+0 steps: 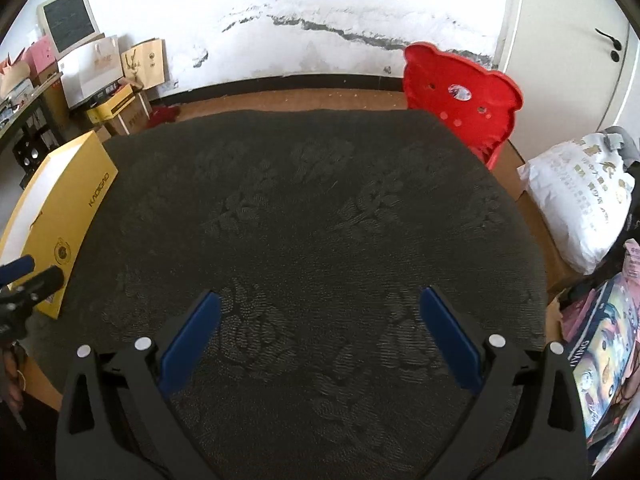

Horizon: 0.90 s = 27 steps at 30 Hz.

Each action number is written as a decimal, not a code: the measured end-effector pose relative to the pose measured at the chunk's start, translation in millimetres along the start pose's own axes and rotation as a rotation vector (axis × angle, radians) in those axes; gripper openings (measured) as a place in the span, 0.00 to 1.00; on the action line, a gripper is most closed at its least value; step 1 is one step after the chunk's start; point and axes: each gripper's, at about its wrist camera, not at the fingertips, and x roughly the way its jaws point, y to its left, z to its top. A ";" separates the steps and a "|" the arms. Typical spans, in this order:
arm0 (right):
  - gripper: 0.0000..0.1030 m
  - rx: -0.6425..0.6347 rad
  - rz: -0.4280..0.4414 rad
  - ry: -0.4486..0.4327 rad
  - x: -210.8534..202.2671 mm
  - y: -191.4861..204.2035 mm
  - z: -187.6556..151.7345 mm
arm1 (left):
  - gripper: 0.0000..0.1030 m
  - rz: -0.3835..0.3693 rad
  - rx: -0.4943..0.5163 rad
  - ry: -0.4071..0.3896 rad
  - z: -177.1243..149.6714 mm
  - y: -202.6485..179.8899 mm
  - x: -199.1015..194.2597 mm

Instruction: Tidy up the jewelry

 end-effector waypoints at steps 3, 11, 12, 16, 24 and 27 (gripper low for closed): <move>0.94 -0.014 0.007 -0.003 1.9 9.3 -1.8 | 0.94 -0.030 -0.013 0.019 -1.6 -0.4 8.4; 0.94 -0.031 0.018 -0.006 1.0 27.0 -2.6 | 0.94 -0.020 -0.003 0.062 -8.6 -0.3 25.8; 0.94 -0.035 0.020 -0.007 1.0 28.8 -2.6 | 0.94 -0.020 -0.002 0.057 -8.6 0.2 24.6; 0.94 -0.049 0.020 -0.014 0.4 35.3 -1.7 | 0.94 -0.017 -0.020 0.059 -10.1 7.1 24.5; 0.94 -0.053 0.021 -0.008 3.8 39.8 -1.0 | 0.94 -0.012 -0.027 0.064 -12.8 13.1 24.6; 0.94 -0.054 0.018 -0.006 4.4 39.5 -1.7 | 0.94 -0.015 -0.024 0.065 -14.0 11.8 24.8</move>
